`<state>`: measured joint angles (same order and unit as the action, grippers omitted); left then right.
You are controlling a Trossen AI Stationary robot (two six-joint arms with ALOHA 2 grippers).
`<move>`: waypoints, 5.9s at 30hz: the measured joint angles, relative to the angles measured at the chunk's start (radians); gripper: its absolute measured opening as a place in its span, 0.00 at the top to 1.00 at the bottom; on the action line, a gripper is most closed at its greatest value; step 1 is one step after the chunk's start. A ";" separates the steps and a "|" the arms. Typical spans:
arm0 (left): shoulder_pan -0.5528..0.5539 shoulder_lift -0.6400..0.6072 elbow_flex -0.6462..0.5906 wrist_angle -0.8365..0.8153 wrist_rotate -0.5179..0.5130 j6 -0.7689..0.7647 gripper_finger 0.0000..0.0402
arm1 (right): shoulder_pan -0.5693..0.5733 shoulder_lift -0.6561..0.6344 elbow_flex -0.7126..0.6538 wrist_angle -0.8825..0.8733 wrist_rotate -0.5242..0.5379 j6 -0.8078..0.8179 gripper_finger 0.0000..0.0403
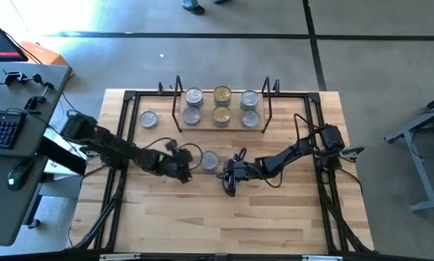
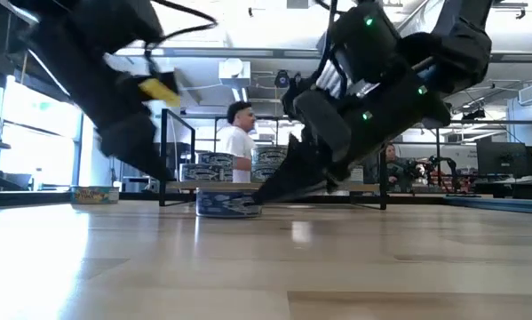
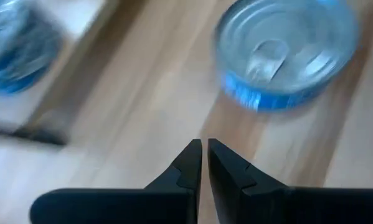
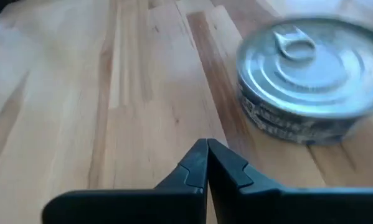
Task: Stack canned seafood by type on shelf
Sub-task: Stack the blue tuna can on top of the other blue tuna can on the shelf, then stack the Green-blue tuna can on top of the other Green-blue tuna can on the shelf
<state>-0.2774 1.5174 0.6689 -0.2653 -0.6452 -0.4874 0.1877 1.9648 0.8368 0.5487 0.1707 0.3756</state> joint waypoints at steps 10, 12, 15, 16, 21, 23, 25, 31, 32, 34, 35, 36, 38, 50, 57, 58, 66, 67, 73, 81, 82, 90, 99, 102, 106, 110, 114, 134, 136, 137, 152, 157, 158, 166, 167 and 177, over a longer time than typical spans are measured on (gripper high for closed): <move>-0.031 -0.096 0.001 0.110 -0.032 0.112 0.95 | 0.031 0.000 0.000 0.016 0.039 -0.065 1.00; -0.035 -0.062 0.000 0.232 -0.001 0.196 0.95 | 0.030 0.000 0.000 0.016 0.042 -0.063 1.00; -0.035 0.008 0.000 0.433 0.070 0.344 0.94 | 0.034 0.000 0.000 0.013 0.041 -0.059 1.00; -0.034 0.036 0.001 0.508 0.099 0.396 0.93 | 0.037 0.000 0.000 0.013 0.041 -0.051 1.00; -0.022 0.184 0.001 0.749 0.150 0.507 0.81 | 0.069 0.000 0.000 0.000 0.042 -0.036 1.00; -0.006 0.227 0.001 0.782 0.150 0.502 0.75 | 0.084 0.000 0.000 -0.002 0.042 -0.036 1.00; 0.009 0.260 0.002 0.784 0.147 0.496 0.71 | 0.095 0.000 0.000 -0.003 0.046 -0.036 1.00; 0.036 0.315 0.002 0.787 0.126 0.456 0.67 | 0.110 0.000 0.000 -0.006 0.111 -0.036 1.00; 0.036 0.321 0.002 0.788 0.126 0.455 0.68 | 0.110 0.000 0.000 -0.006 0.111 -0.036 1.00; 0.035 0.331 0.003 0.791 0.120 0.455 0.70 | 0.110 0.000 0.000 -0.006 0.111 -0.036 1.00; 0.035 0.336 0.003 0.795 0.120 0.455 0.72 | 0.109 0.000 0.000 -0.006 0.111 -0.036 1.00; 0.035 0.339 0.004 0.796 0.118 0.458 0.75 | 0.108 0.000 0.000 -0.006 0.111 -0.036 1.00; 0.032 0.341 0.005 0.789 0.109 0.466 0.81 | 0.107 0.000 0.000 -0.006 0.111 -0.036 1.00; -0.057 0.299 0.010 0.679 0.048 0.519 0.99 | 0.107 0.000 0.000 -0.006 0.113 -0.036 1.00; -0.112 0.179 0.069 0.419 -0.019 0.538 1.00 | 0.107 0.000 0.000 -0.007 0.116 -0.036 1.00; -0.118 0.162 0.075 0.383 -0.039 0.536 1.00 | 0.107 0.000 0.000 -0.007 0.116 -0.036 1.00; -0.136 0.036 0.080 0.281 -0.142 0.602 1.00 | 0.107 0.000 0.000 -0.008 0.116 -0.036 1.00; -0.127 0.020 0.080 0.279 -0.151 0.621 1.00 | 0.107 0.000 0.000 -0.008 0.116 -0.037 1.00; 0.034 -0.081 0.080 0.288 -0.136 0.697 1.00 | 0.107 0.000 0.000 -0.008 0.133 -0.042 1.00; 0.299 -0.090 0.080 0.301 0.053 0.850 1.00 | 0.107 0.000 0.000 -0.011 0.141 -0.041 1.00; 0.318 -0.090 0.080 0.296 0.041 0.861 1.00 | 0.107 0.000 0.000 -0.011 0.141 -0.041 1.00; 0.444 -0.090 0.081 0.271 0.084 0.859 1.00 | 0.107 0.000 0.000 -0.013 0.141 -0.040 1.00; 0.524 -0.090 0.081 0.233 0.130 0.839 1.00 | 0.107 0.000 0.000 -0.013 0.141 -0.037 1.00; 0.531 -0.090 0.081 0.233 0.151 0.839 0.98 | 0.107 0.000 0.000 -0.013 0.141 -0.036 1.00; 0.533 -0.090 0.081 0.234 0.163 0.832 0.93 | 0.107 0.000 0.000 -0.013 0.141 -0.036 1.00; 0.533 -0.091 0.081 0.234 0.156 0.832 0.87 | 0.107 0.000 0.000 -0.013 0.141 -0.036 1.00; 0.530 -0.091 0.081 0.235 0.080 0.831 0.81 | 0.107 0.000 0.000 -0.013 0.141 -0.036 1.00; 0.119 -0.298 0.131 -0.314 0.029 0.221 0.78 | 0.107 0.000 0.000 -0.013 0.142 -0.035 1.00; 0.099 -0.297 0.130 -0.454 0.012 0.071 0.78 | 0.107 0.000 0.000 -0.013 0.142 -0.036 1.00; 0.097 -0.295 0.130 -0.522 0.010 -0.018 0.78 | 0.107 0.000 0.000 -0.012 0.142 -0.036 1.00; 0.493 -0.287 -0.099 -0.629 -0.037 -0.311 0.99 | 0.102 0.000 0.000 -0.009 0.161 -0.044 1.00; 0.684 -0.287 -0.126 -0.456 -0.063 -0.091 1.00 | 0.093 0.000 0.000 -0.009 0.160 -0.044 1.00; 0.719 -0.287 -0.130 -0.414 -0.063 -0.046 1.00 | 0.093 0.000 0.000 -0.009 0.160 -0.044 1.00; 0.935 -0.287 -0.133 -0.245 0.006 0.191 1.00 | 0.094 0.000 0.000 -0.009 0.160 -0.041 1.00; 0.956 -0.287 -0.133 -0.238 0.026 0.207 1.00 | 0.094 0.000 0.000 -0.009 0.160 -0.041 1.00; 1.068 -0.287 -0.133 -0.235 0.184 0.263 1.00 | 0.094 0.000 0.000 -0.009 0.160 -0.036 1.00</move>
<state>0.7903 1.2301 0.5358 -0.4999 -0.4612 -0.2243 0.2817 1.9648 0.8368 0.5392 0.3305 0.3394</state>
